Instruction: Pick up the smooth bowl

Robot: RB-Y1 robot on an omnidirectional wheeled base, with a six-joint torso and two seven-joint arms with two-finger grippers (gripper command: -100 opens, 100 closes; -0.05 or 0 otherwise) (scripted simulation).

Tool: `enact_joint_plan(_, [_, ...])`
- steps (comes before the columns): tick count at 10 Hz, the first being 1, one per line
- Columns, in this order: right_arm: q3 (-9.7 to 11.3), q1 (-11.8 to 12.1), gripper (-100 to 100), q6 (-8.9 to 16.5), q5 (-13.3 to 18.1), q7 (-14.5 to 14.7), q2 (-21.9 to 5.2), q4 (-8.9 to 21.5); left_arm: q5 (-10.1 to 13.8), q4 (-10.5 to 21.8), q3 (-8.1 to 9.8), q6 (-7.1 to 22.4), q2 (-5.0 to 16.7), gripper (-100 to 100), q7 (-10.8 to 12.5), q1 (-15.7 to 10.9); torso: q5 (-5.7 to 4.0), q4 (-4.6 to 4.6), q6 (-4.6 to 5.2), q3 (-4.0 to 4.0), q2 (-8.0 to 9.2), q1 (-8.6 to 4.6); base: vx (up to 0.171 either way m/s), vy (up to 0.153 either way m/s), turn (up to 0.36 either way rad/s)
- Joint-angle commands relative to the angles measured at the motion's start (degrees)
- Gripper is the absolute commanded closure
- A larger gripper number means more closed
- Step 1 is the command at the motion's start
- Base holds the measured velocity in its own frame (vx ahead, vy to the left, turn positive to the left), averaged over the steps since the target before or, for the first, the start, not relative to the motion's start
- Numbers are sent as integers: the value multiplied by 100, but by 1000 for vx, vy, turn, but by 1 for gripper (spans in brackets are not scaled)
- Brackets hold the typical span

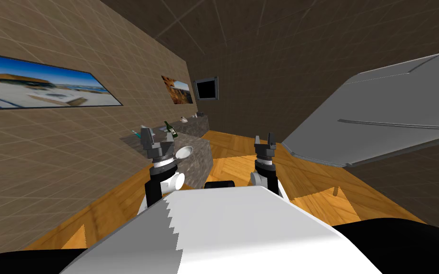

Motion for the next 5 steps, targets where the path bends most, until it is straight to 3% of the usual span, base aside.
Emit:
enact_joint_plan(1, [0,0,0,0,0,0,0,0,7,91,2,79,182,-100,-17,-82,0,0,0,0,0,0,-17,6,41])
enact_joint_plan(5, [0,-1,0,0,0,0,0,0,53,620,17,550,679,-100,-121,-568,3,5,0,13,23,12,-60,27,74])
